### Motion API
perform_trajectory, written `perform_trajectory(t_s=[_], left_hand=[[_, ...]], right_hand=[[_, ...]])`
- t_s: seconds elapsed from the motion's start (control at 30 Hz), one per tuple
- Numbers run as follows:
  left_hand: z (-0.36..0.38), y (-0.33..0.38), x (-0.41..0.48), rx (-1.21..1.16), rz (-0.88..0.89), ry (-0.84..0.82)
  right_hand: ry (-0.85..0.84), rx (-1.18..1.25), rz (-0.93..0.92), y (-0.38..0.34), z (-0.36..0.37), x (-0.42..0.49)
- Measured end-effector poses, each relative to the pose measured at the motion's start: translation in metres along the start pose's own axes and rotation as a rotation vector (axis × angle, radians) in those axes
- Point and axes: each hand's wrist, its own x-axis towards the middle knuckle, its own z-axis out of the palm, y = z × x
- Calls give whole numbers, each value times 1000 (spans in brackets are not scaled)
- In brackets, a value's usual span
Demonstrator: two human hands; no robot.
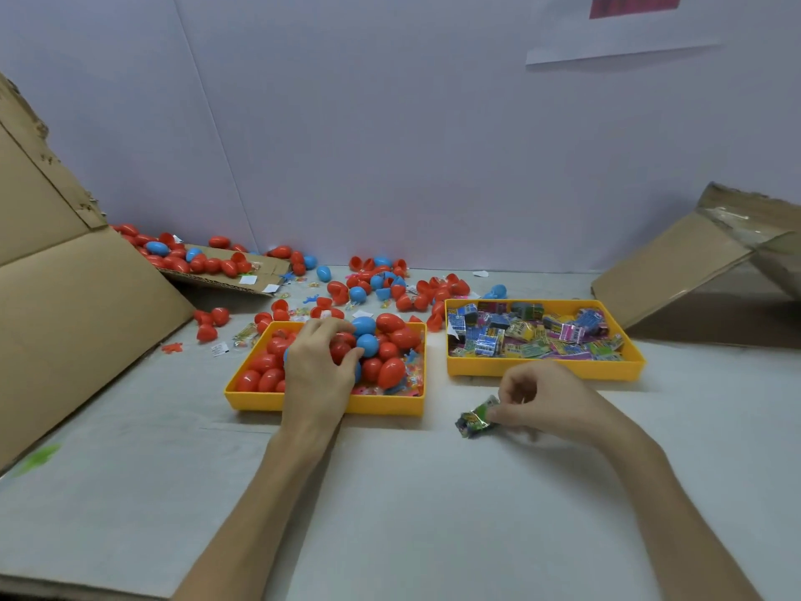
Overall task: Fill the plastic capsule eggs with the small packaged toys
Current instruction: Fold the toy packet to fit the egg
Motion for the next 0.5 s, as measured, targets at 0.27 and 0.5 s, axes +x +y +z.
perform_trajectory(t_s=[0.27,0.5], left_hand=[[4,49,-33,-125,362,-73],[35,62,-70,253,230,-525]], right_hand=[[67,63,-16,-2,5,-1],[102,74,-34,-1,7,2]])
